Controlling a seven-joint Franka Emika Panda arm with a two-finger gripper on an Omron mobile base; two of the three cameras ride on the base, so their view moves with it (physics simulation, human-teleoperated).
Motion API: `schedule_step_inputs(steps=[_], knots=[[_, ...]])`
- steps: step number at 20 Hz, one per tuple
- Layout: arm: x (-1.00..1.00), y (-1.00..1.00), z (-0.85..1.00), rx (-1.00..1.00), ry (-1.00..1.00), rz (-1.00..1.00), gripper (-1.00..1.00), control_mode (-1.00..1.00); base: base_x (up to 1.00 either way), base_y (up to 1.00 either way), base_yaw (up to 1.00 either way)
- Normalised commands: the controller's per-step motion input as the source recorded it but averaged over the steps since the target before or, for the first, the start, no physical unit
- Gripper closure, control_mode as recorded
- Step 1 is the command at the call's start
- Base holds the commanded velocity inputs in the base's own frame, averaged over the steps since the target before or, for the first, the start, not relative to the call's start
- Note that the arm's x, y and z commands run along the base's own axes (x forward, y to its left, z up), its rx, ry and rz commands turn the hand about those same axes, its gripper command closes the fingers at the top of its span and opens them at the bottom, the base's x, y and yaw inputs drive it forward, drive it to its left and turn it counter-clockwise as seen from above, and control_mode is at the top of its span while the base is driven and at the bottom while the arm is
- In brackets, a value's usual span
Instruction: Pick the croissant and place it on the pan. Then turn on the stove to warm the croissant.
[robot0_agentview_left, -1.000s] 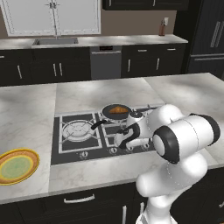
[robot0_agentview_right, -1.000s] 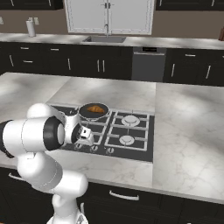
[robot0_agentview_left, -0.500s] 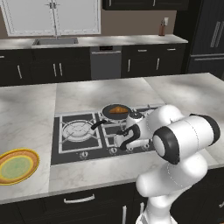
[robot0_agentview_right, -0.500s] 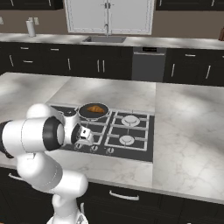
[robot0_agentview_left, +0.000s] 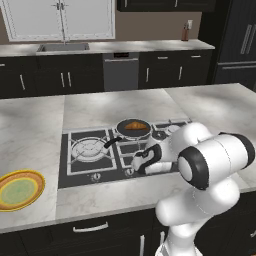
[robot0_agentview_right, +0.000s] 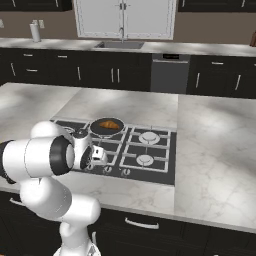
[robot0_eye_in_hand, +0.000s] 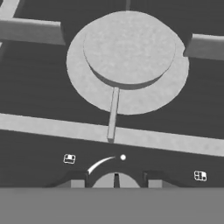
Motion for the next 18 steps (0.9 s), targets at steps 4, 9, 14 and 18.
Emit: schedule_step_inputs(steps=[4, 9, 14, 18], knots=[[0.0, 0.0, -0.13, 0.0, -0.09, 0.31, 1.0, -1.0, 0.0, 0.0, 0.0], [0.0, 0.0, -0.12, 0.0, -0.08, 0.42, 1.0, -1.0, 0.0, 0.0, 0.0], [0.0, 0.0, -0.14, 0.0, -0.03, 0.49, 1.0, -1.0, 0.0, 0.0, 0.0], [0.0, 0.0, -0.14, 0.0, -0.01, 0.52, 1.0, -1.0, 0.0, 0.0, 0.0]])
